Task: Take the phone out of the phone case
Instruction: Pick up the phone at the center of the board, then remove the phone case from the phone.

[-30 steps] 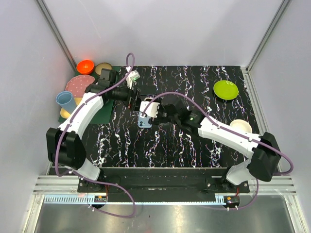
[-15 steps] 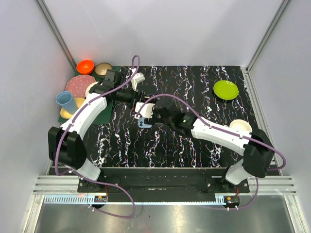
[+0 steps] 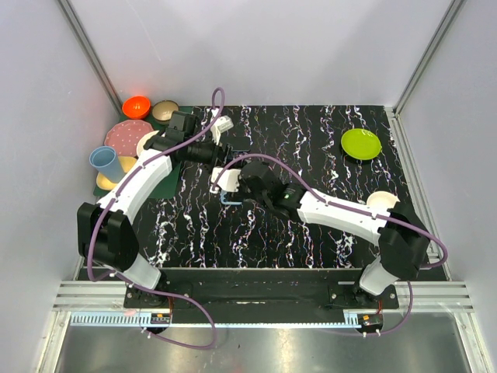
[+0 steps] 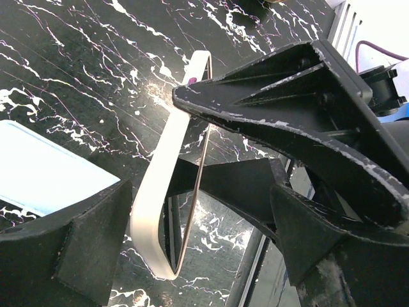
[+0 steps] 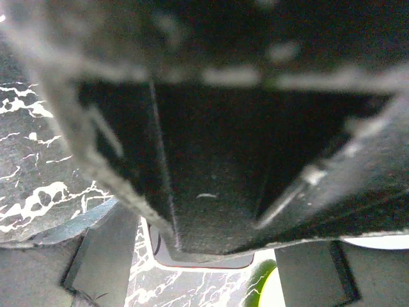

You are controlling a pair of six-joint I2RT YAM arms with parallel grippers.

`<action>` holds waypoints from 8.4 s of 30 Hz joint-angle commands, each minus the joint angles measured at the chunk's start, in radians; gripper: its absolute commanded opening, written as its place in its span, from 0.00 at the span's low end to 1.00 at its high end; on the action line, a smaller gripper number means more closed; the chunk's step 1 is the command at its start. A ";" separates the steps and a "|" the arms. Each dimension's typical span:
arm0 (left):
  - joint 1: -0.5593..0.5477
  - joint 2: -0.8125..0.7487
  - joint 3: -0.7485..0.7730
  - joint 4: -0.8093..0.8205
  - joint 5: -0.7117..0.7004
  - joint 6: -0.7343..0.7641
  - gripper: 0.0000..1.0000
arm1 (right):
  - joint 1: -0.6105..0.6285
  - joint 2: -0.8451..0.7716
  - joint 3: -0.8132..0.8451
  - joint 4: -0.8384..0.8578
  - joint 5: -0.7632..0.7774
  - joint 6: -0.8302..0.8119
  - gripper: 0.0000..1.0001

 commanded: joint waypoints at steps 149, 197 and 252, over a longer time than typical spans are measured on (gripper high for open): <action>0.059 -0.303 -0.500 1.305 0.188 -0.521 0.00 | -0.502 -0.447 0.030 -0.054 -0.794 0.673 0.91; 0.055 -0.145 -0.614 2.010 0.297 -1.027 0.00 | -0.634 -0.348 -0.066 0.283 -1.301 1.031 0.50; 0.049 -0.145 -0.625 2.094 0.315 -1.064 0.00 | -0.692 -0.240 -0.184 0.838 -1.509 1.591 0.16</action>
